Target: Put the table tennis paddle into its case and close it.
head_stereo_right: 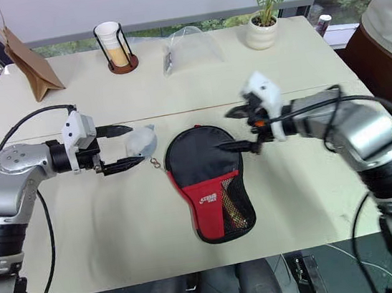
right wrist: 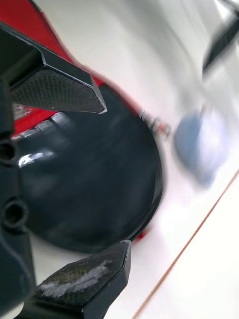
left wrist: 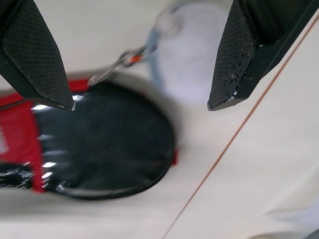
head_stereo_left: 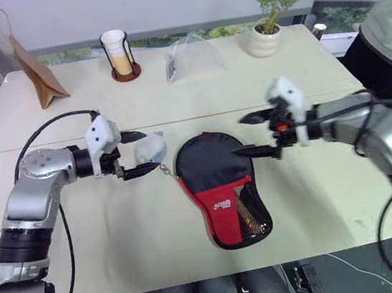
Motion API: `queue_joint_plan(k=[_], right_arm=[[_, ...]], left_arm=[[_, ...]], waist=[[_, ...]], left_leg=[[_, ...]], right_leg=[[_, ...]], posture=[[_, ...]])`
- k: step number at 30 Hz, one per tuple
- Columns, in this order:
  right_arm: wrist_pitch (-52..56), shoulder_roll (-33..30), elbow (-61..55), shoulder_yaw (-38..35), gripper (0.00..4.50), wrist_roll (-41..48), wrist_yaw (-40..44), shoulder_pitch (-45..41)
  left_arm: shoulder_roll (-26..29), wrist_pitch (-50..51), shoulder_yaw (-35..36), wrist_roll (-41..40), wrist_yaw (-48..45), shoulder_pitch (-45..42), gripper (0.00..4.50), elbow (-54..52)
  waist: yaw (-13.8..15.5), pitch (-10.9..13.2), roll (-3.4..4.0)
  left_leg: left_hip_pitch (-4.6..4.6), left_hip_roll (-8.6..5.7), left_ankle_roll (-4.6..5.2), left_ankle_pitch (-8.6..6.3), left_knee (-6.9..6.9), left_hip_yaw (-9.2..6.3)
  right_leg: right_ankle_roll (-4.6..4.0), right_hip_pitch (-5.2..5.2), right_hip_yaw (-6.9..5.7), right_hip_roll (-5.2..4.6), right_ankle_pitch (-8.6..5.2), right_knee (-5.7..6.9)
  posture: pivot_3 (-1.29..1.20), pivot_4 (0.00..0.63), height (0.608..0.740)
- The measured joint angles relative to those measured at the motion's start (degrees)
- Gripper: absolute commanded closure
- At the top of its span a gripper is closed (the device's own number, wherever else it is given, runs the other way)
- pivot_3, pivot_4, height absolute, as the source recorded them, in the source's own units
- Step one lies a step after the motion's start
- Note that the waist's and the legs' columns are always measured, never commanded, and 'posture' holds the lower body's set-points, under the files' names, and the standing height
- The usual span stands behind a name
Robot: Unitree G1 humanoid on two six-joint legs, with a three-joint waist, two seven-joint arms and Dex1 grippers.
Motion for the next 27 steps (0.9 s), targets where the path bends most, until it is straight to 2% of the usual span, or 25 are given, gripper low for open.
queue_joint_plan(k=[5,11,17,24,27], right_arm=[[-12.44,8.64,9.77,7.21,0.03,-11.4,0.69,2.28],[-18.55,14.26,19.28,8.01,0.03,-16.91,1.08,2.75],[-19.66,15.33,22.71,8.05,0.03,-18.98,2.92,1.42],[-18.39,15.74,23.01,7.38,0.03,-20.01,3.96,1.05],[-17.78,15.82,22.97,7.21,0.0,-20.06,4.09,1.0]], left_arm=[[-0.02,-1.26,-0.08,2.25,0.38,0.08,0.09,1.06],[-1.72,-2.44,-0.26,4.38,1.79,-0.39,0.09,3.36],[-3.99,-6.72,-2.67,8.45,2.98,-3.5,0.09,9.63],[-8.76,-13.82,-6.78,14.63,5.07,-8.46,0.09,23.19],[-10.85,-15.02,-6.99,15.12,5.11,-10.15,0.92,27.0]], waist=[[0.08,0.01,-0.01],[-0.17,0.01,-0.01],[-0.06,-0.03,0.02],[0.21,-0.06,-0.02],[0.22,-0.06,-0.03]], left_leg=[[0.0,-0.16,-0.01,0.01,0.03,0.01],[0.1,-0.16,-0.16,0.09,0.03,0.01],[0.66,-0.13,-0.26,0.15,-0.02,-0.03],[0.9,-0.14,-0.24,0.13,-0.01,-0.05],[0.9,-0.14,-0.24,0.13,0.0,-0.04]], right_leg=[[0.05,0.01,0.02,-0.01,0.05,0.04],[0.08,-0.14,0.01,0.03,0.07,0.54],[0.06,0.28,0.01,0.05,0.04,0.7],[0.07,0.35,0.0,0.04,0.04,0.68],[0.08,0.39,0.0,0.03,0.04,0.69]], posture=[[0.0,0.15,0.734],[0.0,0.15,0.734],[0.0,0.15,0.734],[0.0,0.15,0.734],[0.0,0.15,0.734]])
